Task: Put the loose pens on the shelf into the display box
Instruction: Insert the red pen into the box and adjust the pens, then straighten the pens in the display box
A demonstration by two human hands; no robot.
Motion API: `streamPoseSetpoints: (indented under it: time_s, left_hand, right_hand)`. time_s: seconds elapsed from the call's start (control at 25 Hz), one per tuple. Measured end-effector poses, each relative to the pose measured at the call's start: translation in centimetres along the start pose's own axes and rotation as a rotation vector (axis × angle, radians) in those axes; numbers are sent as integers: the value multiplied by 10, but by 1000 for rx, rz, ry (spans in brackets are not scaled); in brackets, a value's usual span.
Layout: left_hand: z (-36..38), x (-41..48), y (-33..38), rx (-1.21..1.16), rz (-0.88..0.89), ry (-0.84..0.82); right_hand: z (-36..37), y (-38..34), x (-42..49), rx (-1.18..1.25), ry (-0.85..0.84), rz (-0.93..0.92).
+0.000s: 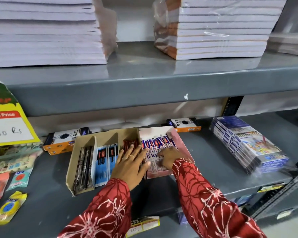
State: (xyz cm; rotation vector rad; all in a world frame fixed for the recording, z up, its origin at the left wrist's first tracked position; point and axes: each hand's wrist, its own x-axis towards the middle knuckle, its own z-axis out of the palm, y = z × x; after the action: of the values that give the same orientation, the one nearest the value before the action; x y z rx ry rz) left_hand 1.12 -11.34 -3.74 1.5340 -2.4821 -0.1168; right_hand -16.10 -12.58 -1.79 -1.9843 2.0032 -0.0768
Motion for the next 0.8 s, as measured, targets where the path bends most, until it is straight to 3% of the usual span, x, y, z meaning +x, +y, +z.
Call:
streamPoseSetpoints:
  time_s: [0.04,0.2,0.32,0.52,0.8]
  left_hand:
    - [-6,-1,-5,-22,-26,34]
    - [-29,-9,-45,63,-159,144]
    - [-32,-23,-69,125,-199,87]
    - [-18,-38,-84,130,-196,17]
    - [-13,-44,-89,62,-217,6]
  right_hand:
    - [-4,-4,-5,12,31,-23]
    - [3,-29,-30,237,431,-85]
    - [16,-58,-58,247,578,-217]
    - [47,-84,-76,38,145,-56]
    - [68,-103,-67,-6,115,45]
